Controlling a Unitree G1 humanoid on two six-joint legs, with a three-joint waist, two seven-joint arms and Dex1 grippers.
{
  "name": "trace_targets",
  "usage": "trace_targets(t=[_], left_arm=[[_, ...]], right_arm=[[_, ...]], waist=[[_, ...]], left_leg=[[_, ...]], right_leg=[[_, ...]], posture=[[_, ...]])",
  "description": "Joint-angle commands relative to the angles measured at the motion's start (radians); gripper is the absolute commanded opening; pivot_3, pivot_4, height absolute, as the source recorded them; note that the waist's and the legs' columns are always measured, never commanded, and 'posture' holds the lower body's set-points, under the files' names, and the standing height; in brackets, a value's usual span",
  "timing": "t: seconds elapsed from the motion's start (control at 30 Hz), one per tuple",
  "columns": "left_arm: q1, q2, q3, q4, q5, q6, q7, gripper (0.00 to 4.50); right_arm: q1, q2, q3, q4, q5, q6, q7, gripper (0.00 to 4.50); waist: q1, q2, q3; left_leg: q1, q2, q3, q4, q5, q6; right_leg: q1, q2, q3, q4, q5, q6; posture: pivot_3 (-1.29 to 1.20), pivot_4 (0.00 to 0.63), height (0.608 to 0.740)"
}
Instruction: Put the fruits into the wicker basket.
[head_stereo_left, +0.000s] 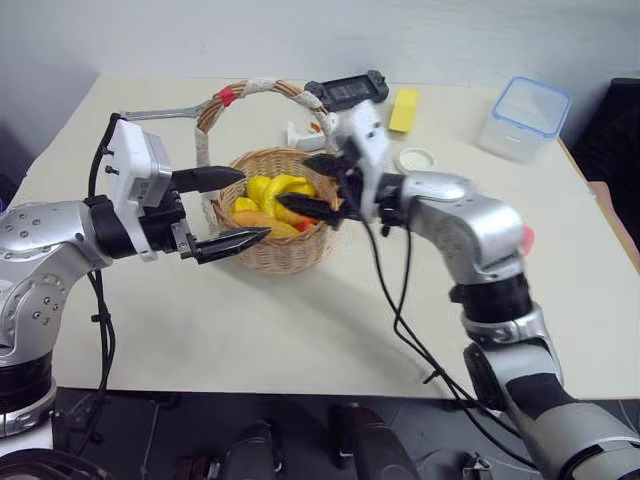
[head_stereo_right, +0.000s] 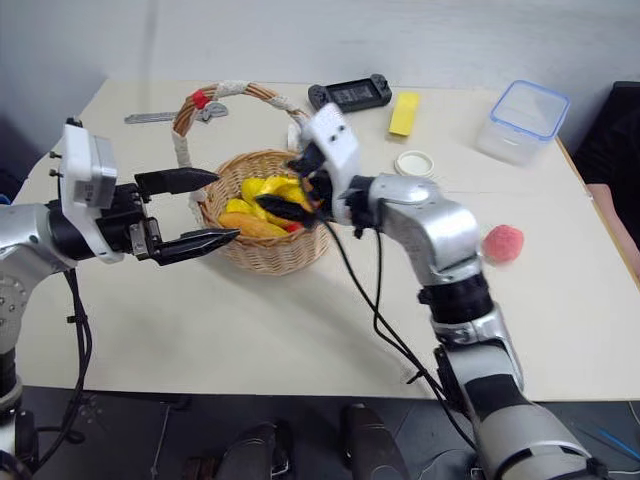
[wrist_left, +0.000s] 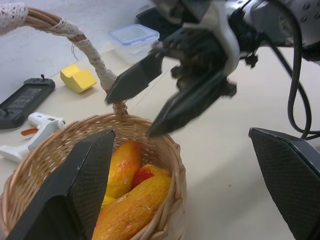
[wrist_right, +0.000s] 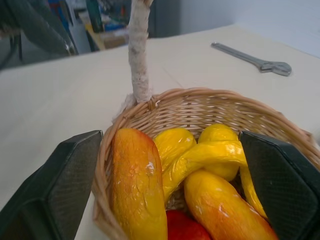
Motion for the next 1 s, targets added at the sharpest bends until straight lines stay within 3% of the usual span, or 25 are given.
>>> trace_targets(t=[0.03,0.2,0.3,0.4,0.57,0.73,1.0], left_arm=[[-0.038,-0.012,-0.016,0.006,-0.015,-0.015,-0.017,4.50],[-0.080,-0.040,-0.048,0.026,-0.021,-0.012,-0.027,4.50],[-0.099,-0.053,-0.080,0.031,-0.017,-0.016,-0.052,4.50],[-0.124,-0.065,-0.105,0.050,-0.004,-0.025,-0.075,4.50],[-0.157,-0.095,-0.138,0.062,0.002,-0.034,-0.089,4.50],[-0.177,-0.123,-0.162,0.059,0.009,-0.039,-0.090,4.50],[-0.191,-0.135,-0.166,0.077,0.032,-0.055,-0.093,4.50]], right_arm=[[0.105,-0.103,-0.247,-0.191,0.122,0.178,-0.067,4.45],[0.386,-0.291,-0.522,-0.311,0.120,0.287,-0.139,4.45],[0.555,-0.364,-0.615,-0.319,0.063,0.231,-0.164,4.45],[0.659,-0.368,-0.647,-0.281,-0.016,0.135,-0.229,4.45],[0.661,-0.297,-0.629,-0.166,-0.080,0.031,-0.336,4.45],[0.541,-0.215,-0.584,0.006,-0.089,-0.050,-0.404,4.45],[0.412,-0.178,-0.520,0.272,-0.111,-0.190,-0.416,4.45]], waist=[[0.007,0.000,0.000],[0.020,0.000,0.000],[0.019,0.000,0.000],[0.003,0.000,0.000],[-0.016,0.000,0.000],[-0.023,0.000,0.000],[-0.016,0.001,0.000]], left_leg=[[0.000,0.000,0.000,0.000,0.000,0.000],[0.000,-0.001,0.000,-0.001,0.000,0.000],[0.000,-0.001,0.000,-0.001,0.000,0.000],[0.003,-0.001,0.002,-0.001,0.000,0.000],[0.008,0.000,0.001,-0.003,0.005,-0.002],[0.013,0.000,0.001,-0.005,0.006,-0.003],[0.012,0.000,0.001,-0.006,0.006,-0.004]], right_leg=[[0.000,0.000,0.000,0.000,0.000,0.000],[0.000,0.000,0.000,-0.002,0.000,0.000],[0.001,0.001,0.000,-0.002,0.000,0.001],[0.002,0.002,0.003,-0.001,0.000,0.002],[0.005,0.004,0.004,0.000,0.001,0.003],[0.009,0.005,0.006,0.000,0.001,0.002],[0.009,0.005,0.006,0.000,0.001,0.003]], posture=[[0.00,0.150,0.740],[0.00,0.150,0.740],[0.00,0.150,0.740],[0.00,0.150,0.740],[0.00,0.150,0.740],[0.00,0.150,0.740],[0.00,0.150,0.740]])
